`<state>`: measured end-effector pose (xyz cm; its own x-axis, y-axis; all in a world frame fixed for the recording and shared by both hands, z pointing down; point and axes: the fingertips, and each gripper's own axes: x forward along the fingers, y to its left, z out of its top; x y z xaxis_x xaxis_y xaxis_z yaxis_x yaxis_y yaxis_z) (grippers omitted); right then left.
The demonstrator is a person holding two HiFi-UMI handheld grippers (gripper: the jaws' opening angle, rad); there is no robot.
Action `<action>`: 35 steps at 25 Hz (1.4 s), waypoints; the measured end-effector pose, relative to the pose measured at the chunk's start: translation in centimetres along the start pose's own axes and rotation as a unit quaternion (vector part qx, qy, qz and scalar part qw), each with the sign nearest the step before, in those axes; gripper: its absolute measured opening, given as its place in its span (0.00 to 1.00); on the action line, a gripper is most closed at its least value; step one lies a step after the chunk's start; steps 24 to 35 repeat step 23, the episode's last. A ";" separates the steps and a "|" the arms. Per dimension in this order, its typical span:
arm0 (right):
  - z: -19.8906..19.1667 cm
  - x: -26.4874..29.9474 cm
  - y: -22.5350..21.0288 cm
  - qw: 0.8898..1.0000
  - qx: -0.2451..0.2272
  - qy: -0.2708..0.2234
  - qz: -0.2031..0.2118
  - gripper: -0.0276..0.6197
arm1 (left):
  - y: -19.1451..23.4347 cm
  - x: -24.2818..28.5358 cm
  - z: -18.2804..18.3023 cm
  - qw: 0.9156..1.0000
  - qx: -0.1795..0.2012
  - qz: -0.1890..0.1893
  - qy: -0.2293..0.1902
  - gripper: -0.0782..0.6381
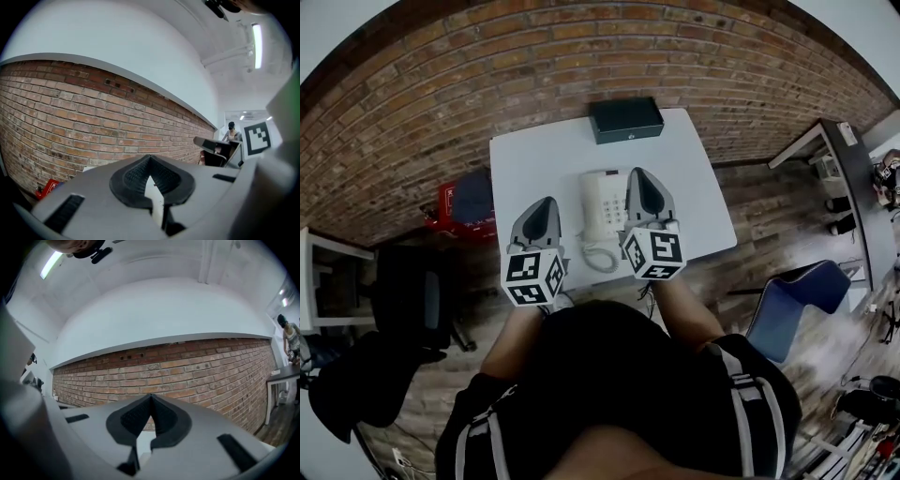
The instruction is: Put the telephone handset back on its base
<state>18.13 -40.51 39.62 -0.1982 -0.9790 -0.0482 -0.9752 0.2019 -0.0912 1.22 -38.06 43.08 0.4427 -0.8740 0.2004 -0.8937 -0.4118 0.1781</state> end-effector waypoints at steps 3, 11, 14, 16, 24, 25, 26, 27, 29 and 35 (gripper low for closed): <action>-1.2 -0.9 0.0 1.000 -0.002 0.014 -0.003 0.04 | -0.5 0.0 0.1 1.000 0.002 -0.002 0.002 0.10; -0.9 -1.0 0.2 1.000 0.023 0.017 0.012 0.04 | -1.0 0.2 0.1 1.000 -0.001 -0.005 0.010 0.10; -0.9 -1.0 0.7 1.000 0.015 0.017 0.016 0.04 | -1.2 0.0 0.1 1.000 0.002 -0.004 0.009 0.10; -0.8 -1.2 1.0 1.000 0.003 0.017 0.018 0.04 | -1.2 0.0 0.0 1.000 0.002 -0.001 0.009 0.10; 0.3 -0.7 2.1 0.999 -0.002 0.005 0.031 0.04 | -0.2 -0.2 0.0 1.000 0.000 0.011 0.009 0.10; 0.3 -0.7 2.1 0.999 -0.002 0.005 0.031 0.04 | -0.2 -0.2 0.0 1.000 0.000 0.011 0.009 0.10; 0.3 -0.7 2.1 0.999 -0.002 0.005 0.031 0.04 | -0.2 -0.2 0.0 1.000 0.000 0.011 0.009 0.10; 0.3 -0.7 2.1 0.999 -0.002 0.005 0.031 0.04 | -0.2 -0.2 0.0 1.000 0.000 0.011 0.009 0.10; 0.3 -0.7 2.1 0.999 -0.002 0.005 0.031 0.04 | -0.2 -0.2 0.0 1.000 0.000 0.011 0.009 0.10; 0.3 -0.7 2.1 0.999 -0.002 0.005 0.031 0.04 | -0.2 -0.2 0.0 1.000 0.000 0.011 0.009 0.10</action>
